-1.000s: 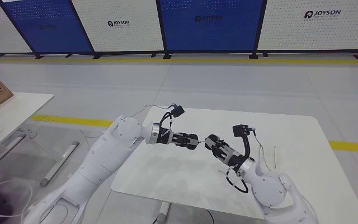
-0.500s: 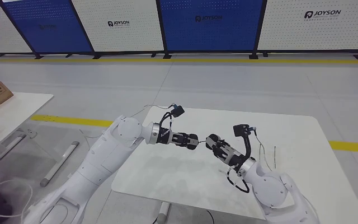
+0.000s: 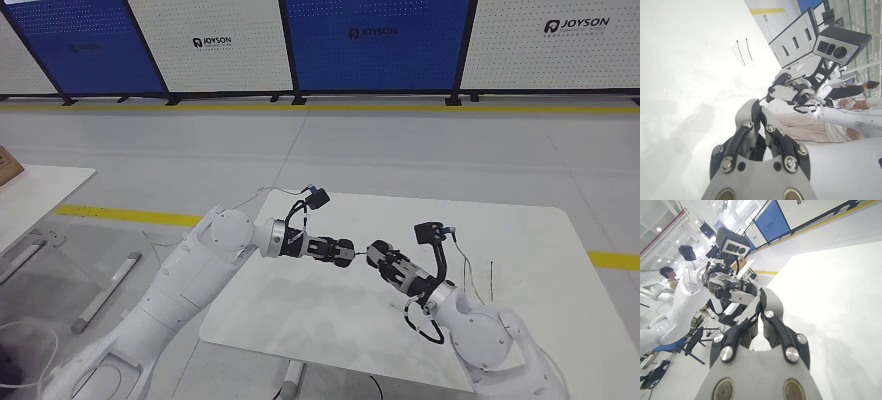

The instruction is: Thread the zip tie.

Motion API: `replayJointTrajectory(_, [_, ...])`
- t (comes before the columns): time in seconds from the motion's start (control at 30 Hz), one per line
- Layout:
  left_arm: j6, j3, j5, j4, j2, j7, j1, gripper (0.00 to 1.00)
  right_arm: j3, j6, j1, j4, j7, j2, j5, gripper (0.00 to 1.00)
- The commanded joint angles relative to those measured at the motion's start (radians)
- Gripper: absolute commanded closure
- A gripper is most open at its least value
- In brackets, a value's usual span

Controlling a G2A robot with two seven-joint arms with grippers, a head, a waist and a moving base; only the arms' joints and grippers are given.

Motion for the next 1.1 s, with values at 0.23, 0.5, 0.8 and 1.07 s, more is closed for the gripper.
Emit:
replayJointTrajectory(0.23, [0.0, 0.0, 0.0, 0.0, 0.0, 0.0, 0.0, 1.0, 0.005, -0.004, -0.005, -0.004, 0.001, 0.002, -0.001, 1.0])
replayJointTrajectory(0.5, [0.0, 0.0, 0.0, 0.0, 0.0, 0.0, 0.0, 1.0, 0.004, -0.008, -0.005, -0.008, -0.004, 0.003, -0.003, 1.0])
replayJointTrajectory(0.8, [0.0, 0.0, 0.0, 0.0, 0.0, 0.0, 0.0, 1.0, 0.0, -0.004, -0.002, -0.006, -0.001, 0.003, -0.004, 1.0])
replayJointTrajectory(1.07, [0.0, 0.0, 0.0, 0.0, 0.0, 0.0, 0.0, 1.0, -0.007, -0.001, 0.011, 0.01, 0.0, 0.001, 0.0, 1.0])
